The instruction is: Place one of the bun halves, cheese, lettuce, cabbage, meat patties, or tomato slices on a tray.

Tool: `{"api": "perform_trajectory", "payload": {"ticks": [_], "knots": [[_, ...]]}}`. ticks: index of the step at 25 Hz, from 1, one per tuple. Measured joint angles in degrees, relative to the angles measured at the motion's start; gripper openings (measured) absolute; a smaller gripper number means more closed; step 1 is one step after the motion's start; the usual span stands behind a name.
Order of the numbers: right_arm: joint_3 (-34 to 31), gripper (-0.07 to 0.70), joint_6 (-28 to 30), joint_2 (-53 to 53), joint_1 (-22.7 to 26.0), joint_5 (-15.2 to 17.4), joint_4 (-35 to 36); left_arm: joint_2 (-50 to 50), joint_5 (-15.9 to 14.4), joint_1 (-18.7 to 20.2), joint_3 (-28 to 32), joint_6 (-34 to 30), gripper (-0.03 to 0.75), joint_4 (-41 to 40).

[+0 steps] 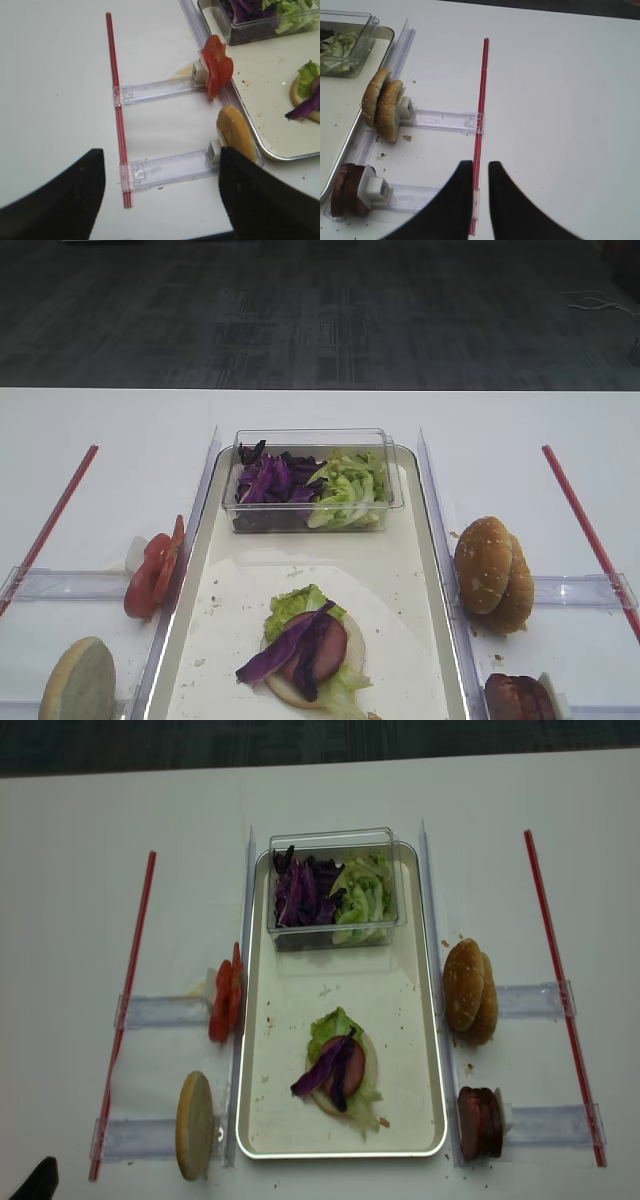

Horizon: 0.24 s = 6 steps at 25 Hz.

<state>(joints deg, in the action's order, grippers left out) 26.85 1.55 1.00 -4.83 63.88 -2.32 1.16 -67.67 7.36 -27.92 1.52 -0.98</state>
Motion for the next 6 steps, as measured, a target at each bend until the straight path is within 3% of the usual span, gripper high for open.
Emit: {"api": "perform_trajectory", "payload": {"ticks": [1,4,6], "knots": [[0.00,0.201,0.00,0.00,0.00,0.00,0.00,0.00,0.00,0.00,0.00,0.00,0.484,0.00],[0.00,0.542,0.00,0.00,0.00,0.00,-0.04,0.00,0.00,0.00,0.00,0.00,0.484,0.00],[0.00,0.634,0.00,0.00,0.00,0.00,-0.04,0.00,0.00,0.00,0.00,0.00,0.484,0.00]]}}
